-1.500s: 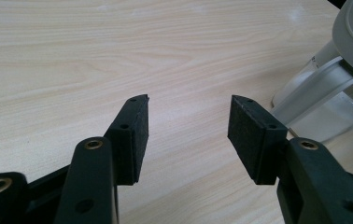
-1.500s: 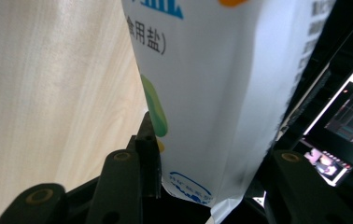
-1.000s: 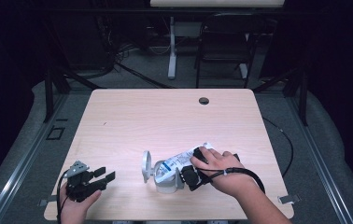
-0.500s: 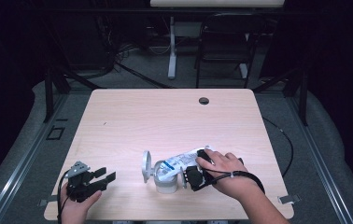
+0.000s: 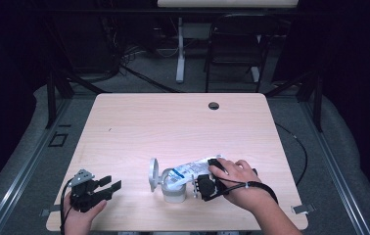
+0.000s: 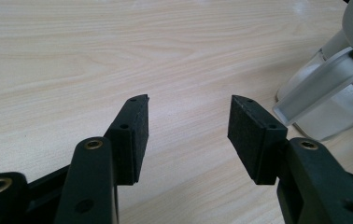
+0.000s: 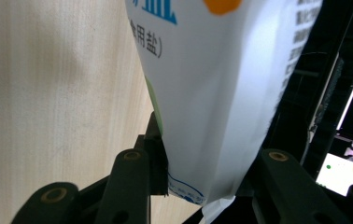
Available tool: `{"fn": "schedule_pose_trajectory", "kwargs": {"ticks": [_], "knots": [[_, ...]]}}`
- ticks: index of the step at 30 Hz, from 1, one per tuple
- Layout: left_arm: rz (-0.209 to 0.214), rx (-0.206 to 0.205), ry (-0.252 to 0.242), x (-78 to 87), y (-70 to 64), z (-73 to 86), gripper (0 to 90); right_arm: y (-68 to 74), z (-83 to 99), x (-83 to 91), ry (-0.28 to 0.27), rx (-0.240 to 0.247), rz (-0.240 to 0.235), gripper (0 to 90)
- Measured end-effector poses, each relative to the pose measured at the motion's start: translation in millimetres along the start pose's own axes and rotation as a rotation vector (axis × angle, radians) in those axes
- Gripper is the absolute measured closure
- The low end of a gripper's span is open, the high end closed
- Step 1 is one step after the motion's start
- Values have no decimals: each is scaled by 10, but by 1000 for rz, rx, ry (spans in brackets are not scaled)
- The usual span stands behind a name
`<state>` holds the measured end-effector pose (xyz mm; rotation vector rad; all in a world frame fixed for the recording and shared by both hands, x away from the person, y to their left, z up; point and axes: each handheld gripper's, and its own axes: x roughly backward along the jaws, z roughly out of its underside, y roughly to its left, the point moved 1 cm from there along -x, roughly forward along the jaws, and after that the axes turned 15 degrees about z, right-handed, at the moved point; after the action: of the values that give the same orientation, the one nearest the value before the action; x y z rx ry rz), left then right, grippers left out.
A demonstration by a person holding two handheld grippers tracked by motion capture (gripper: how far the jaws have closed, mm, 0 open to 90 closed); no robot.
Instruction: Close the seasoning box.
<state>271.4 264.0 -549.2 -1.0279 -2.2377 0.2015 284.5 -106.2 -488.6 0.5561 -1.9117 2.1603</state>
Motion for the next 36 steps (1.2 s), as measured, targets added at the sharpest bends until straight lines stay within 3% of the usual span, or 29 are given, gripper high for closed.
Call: {"fn": "schedule_pose_trajectory", "kwargs": {"ticks": [1, 12, 13, 17, 24, 36], "knots": [[0, 1, -4, -4, -4, -1, 486, 15, 11, -9, -13, -31, -10, 664], [1, -1, -9, -7, -6, 0, 486, 73, 93, -23, -27, -128, -40, 671], [-5, -1, -10, -12, -6, 2, 486, 90, 107, -33, -44, -158, -50, 672], [-4, -4, -7, -17, 4, 8, 486, 117, 134, -46, -55, -203, -68, 673], [-6, -3, 0, -24, 0, 13, 485, 136, 137, -58, -56, -222, -78, 676], [-8, 2, 1, -31, 13, 23, 485, 172, 162, -56, -58, -301, -114, 690]]}}
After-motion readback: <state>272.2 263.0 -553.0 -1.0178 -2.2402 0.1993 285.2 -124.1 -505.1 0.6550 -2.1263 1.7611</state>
